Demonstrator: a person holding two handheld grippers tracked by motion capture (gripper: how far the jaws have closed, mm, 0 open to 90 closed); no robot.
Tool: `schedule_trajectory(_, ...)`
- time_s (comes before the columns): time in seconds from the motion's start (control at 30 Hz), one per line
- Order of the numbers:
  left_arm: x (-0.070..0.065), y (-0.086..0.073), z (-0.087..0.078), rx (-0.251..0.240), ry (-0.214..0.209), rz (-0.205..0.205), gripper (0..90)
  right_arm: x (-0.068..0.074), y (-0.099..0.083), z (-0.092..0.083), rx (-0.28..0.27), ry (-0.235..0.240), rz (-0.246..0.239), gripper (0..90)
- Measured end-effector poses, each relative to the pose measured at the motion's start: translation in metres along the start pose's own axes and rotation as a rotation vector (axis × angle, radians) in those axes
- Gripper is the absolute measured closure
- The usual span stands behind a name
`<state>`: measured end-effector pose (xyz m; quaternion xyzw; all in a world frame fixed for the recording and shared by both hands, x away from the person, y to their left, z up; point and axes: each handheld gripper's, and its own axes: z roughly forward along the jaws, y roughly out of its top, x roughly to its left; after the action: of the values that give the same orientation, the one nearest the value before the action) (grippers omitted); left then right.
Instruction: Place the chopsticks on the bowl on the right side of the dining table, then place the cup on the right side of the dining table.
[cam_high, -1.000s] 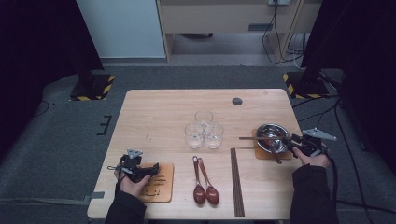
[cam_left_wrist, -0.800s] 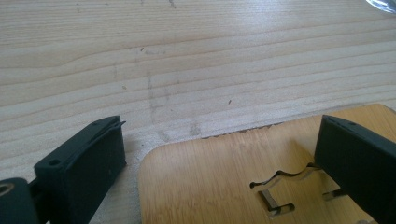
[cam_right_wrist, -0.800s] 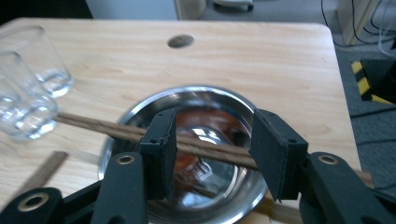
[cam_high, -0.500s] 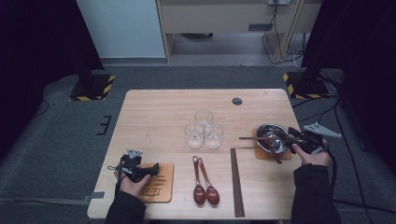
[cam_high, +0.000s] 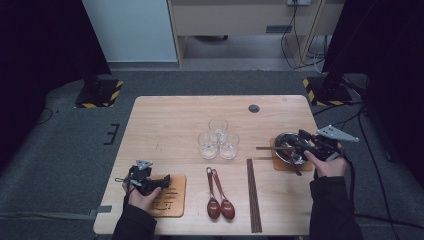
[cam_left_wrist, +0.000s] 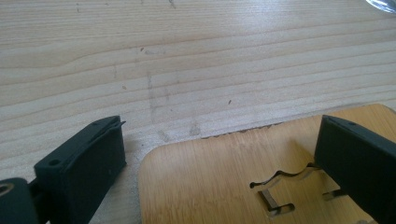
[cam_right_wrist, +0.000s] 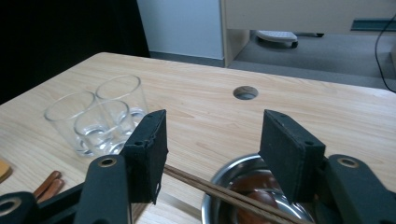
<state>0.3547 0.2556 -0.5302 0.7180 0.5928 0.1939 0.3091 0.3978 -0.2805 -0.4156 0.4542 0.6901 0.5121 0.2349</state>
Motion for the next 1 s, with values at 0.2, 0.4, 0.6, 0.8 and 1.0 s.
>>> schedule_trajectory(0.2, 0.0, 0.0, 0.0, 0.0, 0.0, 0.0, 1.0, 0.011, 0.011, 0.009, 0.012, 0.018, -0.02, 40.2)
schedule_trajectory(0.4, 0.0, 0.0, 0.0, 0.0, 0.0, 0.0, 1.0, 0.021, 0.025, 0.017, 0.023, 0.03, -0.027, 39.6)
schedule_trajectory(0.6, 0.0, 0.0, 0.0, 0.0, 0.0, 0.0, 0.9, 0.029, 0.037, 0.027, 0.034, 0.037, -0.037, 38.9)
schedule_trajectory(0.8, 0.0, 0.0, 0.0, 0.0, 0.0, 0.0, 1.0, 0.04, 0.045, 0.039, 0.045, 0.046, -0.037, 38.7)
schedule_trajectory(1.0, 0.0, 0.0, 0.0, 0.0, 0.0, 0.0, 0.9, 0.052, 0.053, 0.054, 0.069, 0.051, -0.06, 38.6)
